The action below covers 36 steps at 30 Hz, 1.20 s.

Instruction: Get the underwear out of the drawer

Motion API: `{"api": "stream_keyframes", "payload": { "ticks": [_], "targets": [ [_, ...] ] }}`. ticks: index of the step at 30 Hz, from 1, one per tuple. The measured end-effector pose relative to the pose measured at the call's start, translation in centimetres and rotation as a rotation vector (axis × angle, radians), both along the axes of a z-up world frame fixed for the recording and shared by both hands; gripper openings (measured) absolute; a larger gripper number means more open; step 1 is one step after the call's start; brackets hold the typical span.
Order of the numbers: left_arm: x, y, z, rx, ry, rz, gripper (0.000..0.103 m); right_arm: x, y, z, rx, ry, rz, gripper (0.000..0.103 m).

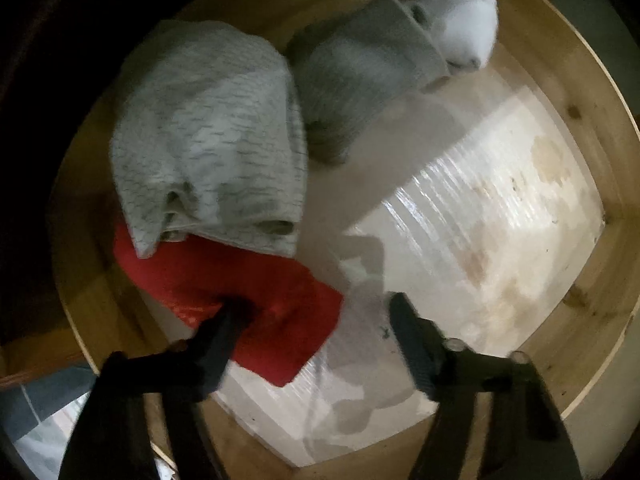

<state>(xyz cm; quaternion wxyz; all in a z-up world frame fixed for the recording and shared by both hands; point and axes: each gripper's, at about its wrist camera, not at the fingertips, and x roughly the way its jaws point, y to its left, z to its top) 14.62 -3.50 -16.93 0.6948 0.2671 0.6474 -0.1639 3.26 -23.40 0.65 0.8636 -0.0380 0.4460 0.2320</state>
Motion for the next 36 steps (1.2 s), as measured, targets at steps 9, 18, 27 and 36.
{"api": "stream_keyframes", "payload": {
  "ticks": [9,18,27,36],
  "targets": [
    [-1.7,0.7,1.4,0.065,-0.056,-0.073,0.015,0.4,-0.3,-0.2,0.011,0.022,-0.02,0.055],
    [-5.6,0.5,5.4,-0.006,-0.087,-0.11,0.015,1.5,-2.1,-1.0,0.072,0.086,-0.101,0.055],
    [-8.2,0.9,8.7,-0.187,-0.074,-0.053,0.014,2.5,-3.2,-2.1,0.098,0.143,-0.158,0.055],
    [-8.8,1.5,14.4,-0.282,-0.136,-0.02,0.014,3.0,-4.1,-2.9,0.115,0.187,-0.193,0.055]
  ]
}}
